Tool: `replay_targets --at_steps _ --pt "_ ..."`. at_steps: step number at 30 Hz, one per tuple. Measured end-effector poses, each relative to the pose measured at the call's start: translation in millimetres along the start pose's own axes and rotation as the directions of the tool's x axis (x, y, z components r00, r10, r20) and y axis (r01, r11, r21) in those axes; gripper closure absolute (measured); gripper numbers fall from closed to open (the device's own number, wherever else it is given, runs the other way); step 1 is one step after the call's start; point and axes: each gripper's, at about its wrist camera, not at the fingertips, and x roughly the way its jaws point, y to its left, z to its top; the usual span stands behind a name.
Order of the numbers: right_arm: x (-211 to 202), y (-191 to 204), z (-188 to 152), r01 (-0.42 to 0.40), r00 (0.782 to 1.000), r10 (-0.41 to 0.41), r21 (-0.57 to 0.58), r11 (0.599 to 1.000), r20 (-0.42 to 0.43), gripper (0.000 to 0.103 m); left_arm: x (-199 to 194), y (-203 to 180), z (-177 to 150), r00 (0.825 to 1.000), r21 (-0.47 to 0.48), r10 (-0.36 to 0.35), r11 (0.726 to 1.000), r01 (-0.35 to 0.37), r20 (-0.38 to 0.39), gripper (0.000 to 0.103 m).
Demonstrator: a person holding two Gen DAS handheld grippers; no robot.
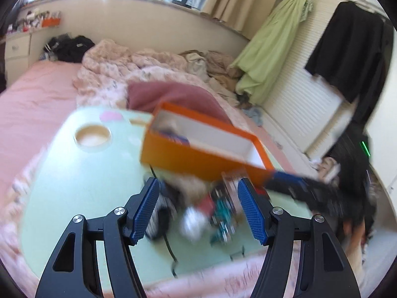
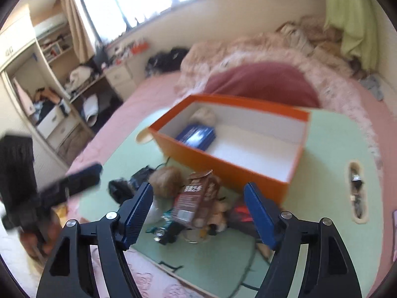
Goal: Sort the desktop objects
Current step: 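Lift the card box out and place it on the table, right gripper, then grasp the blue tin in the box with the left gripper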
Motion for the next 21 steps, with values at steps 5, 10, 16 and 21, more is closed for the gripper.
replay_targets --at_steps 5,10,16,21 --pt "-20 -19 -38 0.069 0.994 -0.07 0.016 0.997 0.088 0.027 67 -14 62 0.964 0.074 0.193 0.981 -0.182 -0.182 0.063" --pt "-9 -26 -59 0.04 0.997 -0.042 0.033 0.999 0.069 0.027 158 -19 82 0.874 0.103 0.276 0.961 -0.256 -0.401 0.07" --pt "-10 -30 -66 -0.002 0.998 0.0 0.034 0.999 0.066 0.027 205 -19 80 0.769 0.163 0.459 0.886 -0.434 -0.446 0.052" --pt "-8 -35 -68 -0.026 0.998 0.023 0.055 0.998 0.063 0.027 233 -23 67 0.709 0.254 0.517 0.855 -0.452 -0.479 0.017"
